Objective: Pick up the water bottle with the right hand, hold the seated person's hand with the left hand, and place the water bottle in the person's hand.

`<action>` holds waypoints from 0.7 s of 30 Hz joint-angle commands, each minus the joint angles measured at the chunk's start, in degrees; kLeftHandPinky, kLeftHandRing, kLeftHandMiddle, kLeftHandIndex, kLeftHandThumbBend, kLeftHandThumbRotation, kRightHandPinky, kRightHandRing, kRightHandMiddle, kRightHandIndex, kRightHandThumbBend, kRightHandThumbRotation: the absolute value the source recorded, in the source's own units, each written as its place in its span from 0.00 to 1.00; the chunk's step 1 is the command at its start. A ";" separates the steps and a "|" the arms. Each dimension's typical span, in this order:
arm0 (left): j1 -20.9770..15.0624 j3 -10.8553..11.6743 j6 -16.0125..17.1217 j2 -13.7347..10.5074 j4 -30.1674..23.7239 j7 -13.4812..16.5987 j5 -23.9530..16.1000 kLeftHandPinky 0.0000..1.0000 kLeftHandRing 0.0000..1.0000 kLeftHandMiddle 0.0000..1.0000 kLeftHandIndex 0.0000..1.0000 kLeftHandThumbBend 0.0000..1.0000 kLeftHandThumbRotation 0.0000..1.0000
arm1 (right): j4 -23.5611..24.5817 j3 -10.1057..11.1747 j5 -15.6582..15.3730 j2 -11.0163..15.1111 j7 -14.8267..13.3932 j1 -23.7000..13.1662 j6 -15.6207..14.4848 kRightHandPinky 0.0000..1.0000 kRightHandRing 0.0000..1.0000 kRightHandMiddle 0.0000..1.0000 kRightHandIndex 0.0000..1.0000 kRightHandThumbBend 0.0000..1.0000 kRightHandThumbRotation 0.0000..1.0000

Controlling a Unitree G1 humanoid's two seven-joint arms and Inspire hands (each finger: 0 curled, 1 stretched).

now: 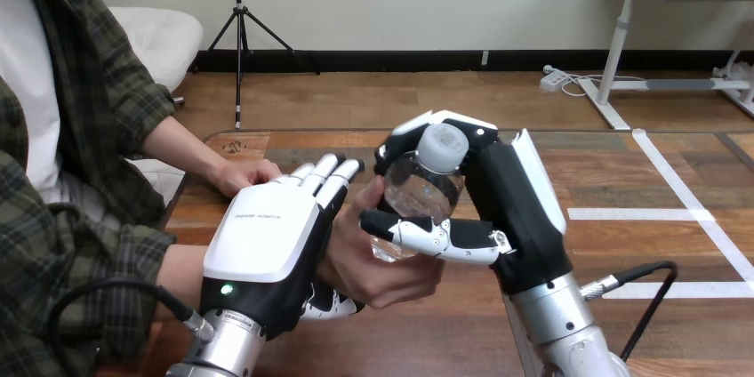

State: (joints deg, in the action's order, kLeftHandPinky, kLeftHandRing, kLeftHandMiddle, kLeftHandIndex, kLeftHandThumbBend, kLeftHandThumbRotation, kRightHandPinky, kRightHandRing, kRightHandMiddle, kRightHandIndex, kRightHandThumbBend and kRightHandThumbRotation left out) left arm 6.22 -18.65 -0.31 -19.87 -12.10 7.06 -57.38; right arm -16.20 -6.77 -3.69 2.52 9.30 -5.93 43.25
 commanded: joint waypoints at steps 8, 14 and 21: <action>-2.32 -0.30 1.07 -0.49 0.53 1.67 -1.02 1.00 1.00 1.00 1.00 0.93 0.20 | 1.84 0.89 -2.17 0.66 -1.91 -2.58 1.37 0.63 0.73 0.79 0.79 0.74 0.00; -2.20 -0.29 1.02 -0.45 0.40 1.37 -1.09 1.00 1.00 1.00 1.00 0.94 0.23 | 2.21 0.76 -2.97 1.35 -1.65 -2.61 0.83 0.70 0.80 0.85 0.84 0.73 0.00; -2.14 -0.25 1.33 -0.50 0.42 1.39 -0.68 1.00 1.00 1.00 1.00 0.95 0.26 | 2.61 0.72 -4.19 2.18 -1.44 -2.67 0.31 0.77 0.86 0.90 0.88 0.73 0.00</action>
State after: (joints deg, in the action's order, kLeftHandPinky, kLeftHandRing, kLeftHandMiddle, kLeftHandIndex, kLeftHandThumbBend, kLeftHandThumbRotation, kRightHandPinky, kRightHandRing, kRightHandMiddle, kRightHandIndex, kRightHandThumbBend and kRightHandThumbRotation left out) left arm 6.25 -18.65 -0.21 -20.23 -11.37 7.38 -58.01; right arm -16.20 -6.54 -7.18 3.74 8.21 -5.93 43.50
